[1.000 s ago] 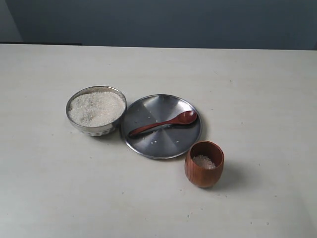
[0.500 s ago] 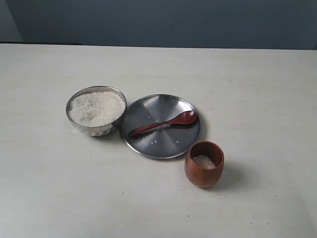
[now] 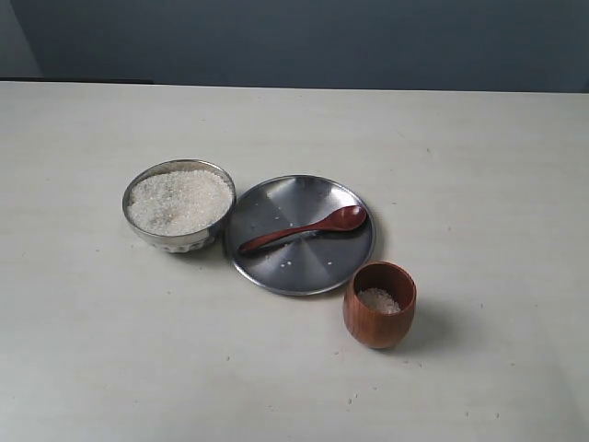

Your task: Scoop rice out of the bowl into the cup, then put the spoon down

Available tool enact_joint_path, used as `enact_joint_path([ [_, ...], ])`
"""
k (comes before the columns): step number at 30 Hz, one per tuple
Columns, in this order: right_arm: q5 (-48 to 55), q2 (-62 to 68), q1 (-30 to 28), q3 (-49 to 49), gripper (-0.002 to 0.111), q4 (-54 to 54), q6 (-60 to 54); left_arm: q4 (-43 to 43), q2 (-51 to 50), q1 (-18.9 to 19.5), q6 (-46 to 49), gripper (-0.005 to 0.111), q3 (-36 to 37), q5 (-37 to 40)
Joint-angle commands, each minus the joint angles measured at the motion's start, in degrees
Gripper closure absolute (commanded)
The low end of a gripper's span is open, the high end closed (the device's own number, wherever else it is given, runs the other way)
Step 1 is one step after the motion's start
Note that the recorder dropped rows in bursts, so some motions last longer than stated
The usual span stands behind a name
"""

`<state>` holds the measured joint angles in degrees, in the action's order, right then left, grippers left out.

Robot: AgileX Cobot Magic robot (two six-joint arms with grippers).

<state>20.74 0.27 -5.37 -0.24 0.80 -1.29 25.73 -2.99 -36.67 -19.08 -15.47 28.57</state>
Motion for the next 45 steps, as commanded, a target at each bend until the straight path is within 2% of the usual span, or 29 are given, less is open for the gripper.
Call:
enact_joint_path([
  [1, -0.2, -0.3, -0.2, 0.2, 0.108, 0.0, -0.2, 1.0, 0.3, 3.9, -0.1, 0.106, 0.2, -2.3],
  [4, -0.2, -0.3, -0.2, 0.2, 0.108, 0.0, -0.2, 1.4, 0.3, 11.0, -0.1, 0.106, 1.3, -5.4],
  [6, -0.2, -0.3, -0.2, 0.2, 0.108, 0.0, -0.2, 1.4, 0.4, 13.9, -0.3, 0.106, 3.0, -7.6],
  [9, -0.2, -0.3, -0.2, 0.2, 0.108, 0.0, -0.2, 0.6, 1.4, 17.4, -0.4, 0.106, 5.4, -9.8],
  [15, -0.2, -0.3, -0.2, 0.2, 0.108, 0.0, -0.2, -1.9, 3.0, 23.7, -0.4, 0.106, 8.9, -8.9],
  [17, -0.2, -0.3, -0.2, 0.2, 0.108, 0.0, -0.2, -2.2, 3.0, 25.3, -0.4, 0.106, 9.3, -8.8],
  [20, -0.2, -0.3, -0.2, 0.2, 0.108, 0.0, -0.2, -3.2, 3.0, 27.8, -0.4, 0.106, 9.3, -4.7],
  [26, -0.2, -0.3, -0.2, 0.2, 0.108, 0.0, -0.2, -5.6, 3.0, 31.0, -0.4, 0.106, 10.0, -3.9],
  [32, -0.2, -0.3, -0.2, 0.2, 0.108, 0.0, -0.2, -8.8, 3.0, 33.9, -0.4, 0.106, 10.1, -5.0],
  [40, -0.2, -0.3, -0.2, 0.2, 0.108, 0.0, -0.2, -9.2, 3.0, 38.0, -0.1, 0.106, 15.1, -7.7],
  [45, -0.2, -0.3, -0.2, 0.2, 0.108, 0.0, -0.2, -10.5, 3.0, 40.9, -0.1, 0.106, 15.5, -8.6],
])
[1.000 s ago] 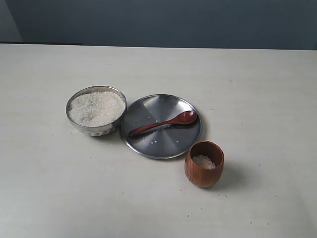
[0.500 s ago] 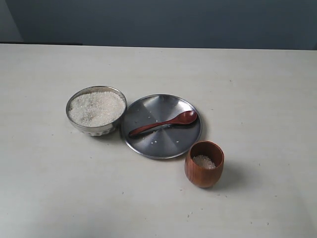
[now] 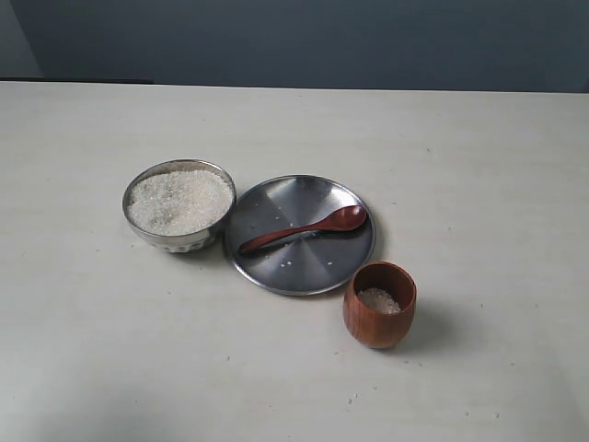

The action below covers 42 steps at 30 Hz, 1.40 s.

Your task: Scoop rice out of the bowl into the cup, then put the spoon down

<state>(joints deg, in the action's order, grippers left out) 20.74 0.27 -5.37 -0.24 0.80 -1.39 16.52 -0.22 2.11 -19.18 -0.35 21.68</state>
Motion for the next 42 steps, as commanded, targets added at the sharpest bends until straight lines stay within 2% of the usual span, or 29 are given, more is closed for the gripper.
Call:
enact_joint_path([
  [1, -0.2, -0.3, -0.2, 0.2, 0.108, 0.0, -0.1, -1.2, 0.2, 2.7, 0.0, 0.106, 0.4, -1.6],
  [9, -0.2, -0.3, -0.2, 0.2, 0.108, 0.0, -0.1, -4.7, 0.2, 3.4, -0.2, 0.106, 0.4, -1.3],
  [19, -0.2, -0.3, -0.2, 0.2, 0.108, 0.0, -0.1, -4.6, 0.2, 3.4, -0.1, 0.106, 0.4, -1.3],
  [23, -0.2, -0.3, -0.2, 0.2, 0.108, 0.0, -0.1, -4.0, 0.2, 3.4, -0.1, 0.106, 0.4, -1.3],
  [28, -0.2, -0.3, -0.2, 0.2, 0.108, 0.0, -0.1, 2.2, 0.2, 3.4, 0.8, 0.106, 0.4, -1.5],
  [32, -0.2, -0.3, -0.2, 0.2, 0.108, 0.0, -0.1, 1.3, 0.2, 3.4, 10.9, 0.106, 0.4, -1.5],
  [36, -0.2, -0.3, -0.2, 0.2, 0.108, 0.0, -0.1, -6.9, 0.2, 3.4, 22.5, 0.106, 0.4, -2.0],
  [42, -0.2, -0.3, -0.2, 0.2, 0.108, 0.0, -0.1, -10.7, 0.2, 3.4, 22.5, 0.106, 0.4, -2.4],
])
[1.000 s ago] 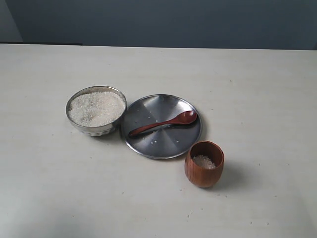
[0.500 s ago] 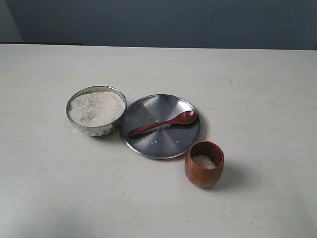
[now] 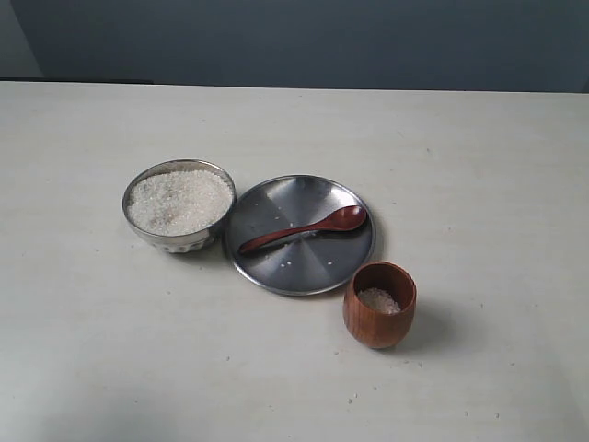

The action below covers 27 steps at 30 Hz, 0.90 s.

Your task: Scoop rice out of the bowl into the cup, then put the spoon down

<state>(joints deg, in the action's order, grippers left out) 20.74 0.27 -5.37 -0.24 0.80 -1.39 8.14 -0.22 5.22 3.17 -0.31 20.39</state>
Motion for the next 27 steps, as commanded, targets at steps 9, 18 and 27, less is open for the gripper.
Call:
enact_joint_path([
  [9, -0.2, -0.3, -0.2, 0.2, 0.108, 0.0, -0.1, -2.4, 0.2, 0.3, -2.8, 0.106, 0.3, -1.1],
  [18, -0.2, -0.3, -0.2, 0.2, 0.108, 0.0, -0.1, -1.9, 0.2, 0.3, -3.2, 0.106, 0.3, -1.1],
  [27, -0.2, -0.3, -0.2, 0.2, 0.108, 0.0, -0.1, -1.9, 0.2, 0.3, -3.2, 0.106, 0.3, -1.0],
])
